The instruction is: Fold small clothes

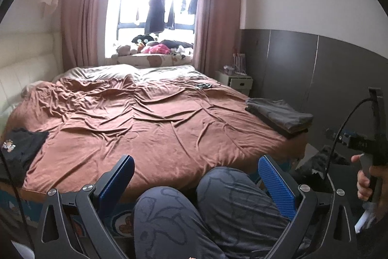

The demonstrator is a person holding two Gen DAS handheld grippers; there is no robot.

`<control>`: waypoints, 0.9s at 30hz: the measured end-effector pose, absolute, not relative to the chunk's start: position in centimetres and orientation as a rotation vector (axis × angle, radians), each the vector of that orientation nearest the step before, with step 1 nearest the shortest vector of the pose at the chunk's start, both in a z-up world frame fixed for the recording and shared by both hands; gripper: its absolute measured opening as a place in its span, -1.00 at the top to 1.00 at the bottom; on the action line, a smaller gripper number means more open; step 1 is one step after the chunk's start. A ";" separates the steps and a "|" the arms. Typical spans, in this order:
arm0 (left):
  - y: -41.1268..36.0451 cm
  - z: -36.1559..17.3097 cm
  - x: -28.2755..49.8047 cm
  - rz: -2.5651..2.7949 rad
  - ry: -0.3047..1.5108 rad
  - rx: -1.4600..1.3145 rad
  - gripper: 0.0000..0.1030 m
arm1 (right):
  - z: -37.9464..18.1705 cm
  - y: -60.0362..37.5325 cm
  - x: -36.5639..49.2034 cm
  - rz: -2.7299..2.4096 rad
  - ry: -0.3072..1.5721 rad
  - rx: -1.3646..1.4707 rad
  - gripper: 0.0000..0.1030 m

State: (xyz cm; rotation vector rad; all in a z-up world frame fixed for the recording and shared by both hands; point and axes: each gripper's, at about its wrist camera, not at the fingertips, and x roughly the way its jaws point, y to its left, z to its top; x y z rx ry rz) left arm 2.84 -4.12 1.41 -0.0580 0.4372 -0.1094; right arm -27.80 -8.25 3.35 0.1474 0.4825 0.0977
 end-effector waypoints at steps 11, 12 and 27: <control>-4.2 1.0 1.6 -0.054 0.438 -0.054 -0.99 | 3.3 -7.7 -29.2 0.084 0.476 0.127 -1.00; -4.1 1.0 1.5 -0.051 0.436 -0.052 -0.99 | 3.4 -7.6 -29.2 0.083 0.475 0.124 -1.00; -4.1 1.2 0.2 -0.060 0.427 -0.062 -0.99 | 3.3 -7.6 -30.0 0.096 0.463 0.100 -1.00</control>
